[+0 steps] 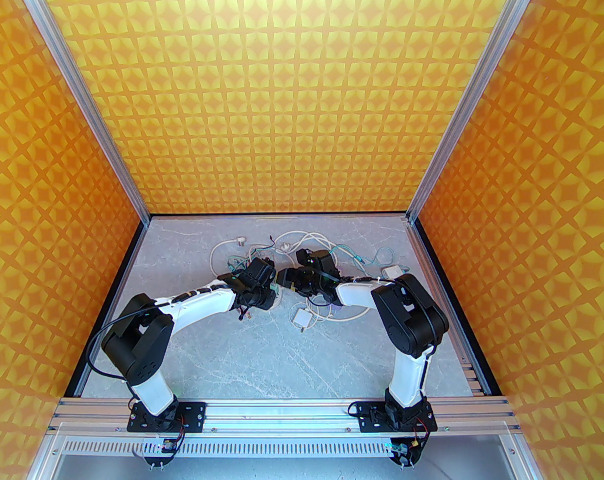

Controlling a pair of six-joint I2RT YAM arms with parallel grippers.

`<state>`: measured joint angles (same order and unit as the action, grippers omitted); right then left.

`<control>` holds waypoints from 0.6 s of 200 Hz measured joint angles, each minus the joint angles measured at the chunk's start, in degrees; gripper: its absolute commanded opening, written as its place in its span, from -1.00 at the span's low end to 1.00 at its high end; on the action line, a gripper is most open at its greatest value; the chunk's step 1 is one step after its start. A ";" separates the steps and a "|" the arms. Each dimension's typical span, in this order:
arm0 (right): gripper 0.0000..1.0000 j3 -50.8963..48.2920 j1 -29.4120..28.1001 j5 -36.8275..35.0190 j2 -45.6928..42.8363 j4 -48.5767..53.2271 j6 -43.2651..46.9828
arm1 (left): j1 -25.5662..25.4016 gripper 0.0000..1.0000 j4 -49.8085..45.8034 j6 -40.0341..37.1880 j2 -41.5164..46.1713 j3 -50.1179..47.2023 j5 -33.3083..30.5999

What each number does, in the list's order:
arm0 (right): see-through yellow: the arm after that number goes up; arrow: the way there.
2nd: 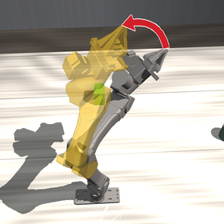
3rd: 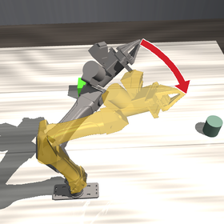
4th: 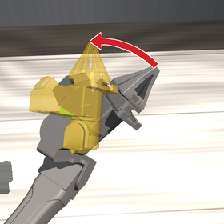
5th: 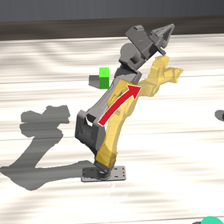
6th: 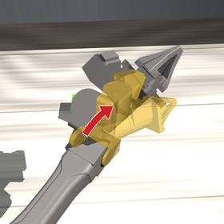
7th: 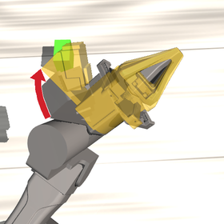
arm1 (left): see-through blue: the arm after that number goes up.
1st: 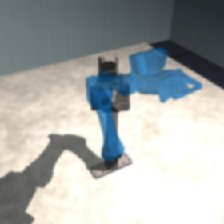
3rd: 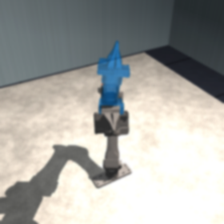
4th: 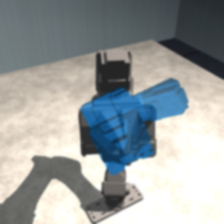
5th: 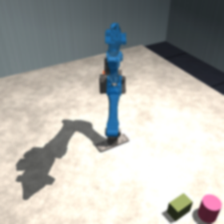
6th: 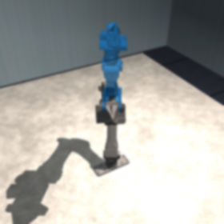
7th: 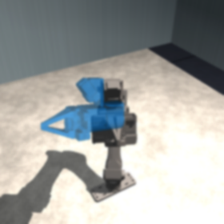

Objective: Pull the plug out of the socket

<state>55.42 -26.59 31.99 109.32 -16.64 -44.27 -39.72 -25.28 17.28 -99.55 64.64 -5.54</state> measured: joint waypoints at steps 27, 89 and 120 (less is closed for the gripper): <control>0.42 -2.86 0.04 0.04 -0.85 -3.37 -1.77 | 0.00 -0.45 -0.28 0.00 0.15 -0.04 0.63; 0.42 -5.68 0.04 1.03 -1.77 -5.62 -3.13 | 0.00 -0.45 -0.24 0.02 0.26 -0.15 0.85; 0.43 -8.55 -0.31 1.49 -3.76 -6.38 -3.69 | 0.00 -0.45 -0.04 0.07 0.31 -0.26 0.90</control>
<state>46.87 -26.89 33.47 105.56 -23.03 -47.97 -39.72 -25.32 17.34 -99.24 64.38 -4.64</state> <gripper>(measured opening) 0.714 0.422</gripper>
